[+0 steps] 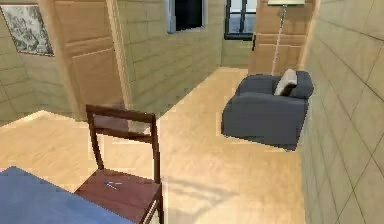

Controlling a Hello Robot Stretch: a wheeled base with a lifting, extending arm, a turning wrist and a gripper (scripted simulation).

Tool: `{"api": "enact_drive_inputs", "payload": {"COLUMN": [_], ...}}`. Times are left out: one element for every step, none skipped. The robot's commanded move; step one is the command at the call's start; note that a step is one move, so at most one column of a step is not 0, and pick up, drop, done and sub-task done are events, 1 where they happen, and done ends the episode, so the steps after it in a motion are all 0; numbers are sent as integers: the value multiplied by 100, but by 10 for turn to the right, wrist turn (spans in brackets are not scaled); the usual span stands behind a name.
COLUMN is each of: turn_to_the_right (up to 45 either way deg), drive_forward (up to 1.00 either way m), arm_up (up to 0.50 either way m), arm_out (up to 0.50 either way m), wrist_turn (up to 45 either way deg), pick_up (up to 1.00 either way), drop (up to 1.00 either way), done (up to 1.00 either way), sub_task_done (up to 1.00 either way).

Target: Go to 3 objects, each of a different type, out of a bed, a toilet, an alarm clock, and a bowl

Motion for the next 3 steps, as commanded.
{"api": "enact_drive_inputs", "payload": {"turn_to_the_right": [360, 0, -450], "drive_forward": [0, 60, 0], "arm_up": [0, 0, 0], "arm_out": [0, 0, 0], "wrist_turn": [0, 0, 0], "pick_up": [0, 0, 0], "drop": [0, 0, 0], "done": [0, 0, 0], "sub_task_done": [0, 0, 0]}}
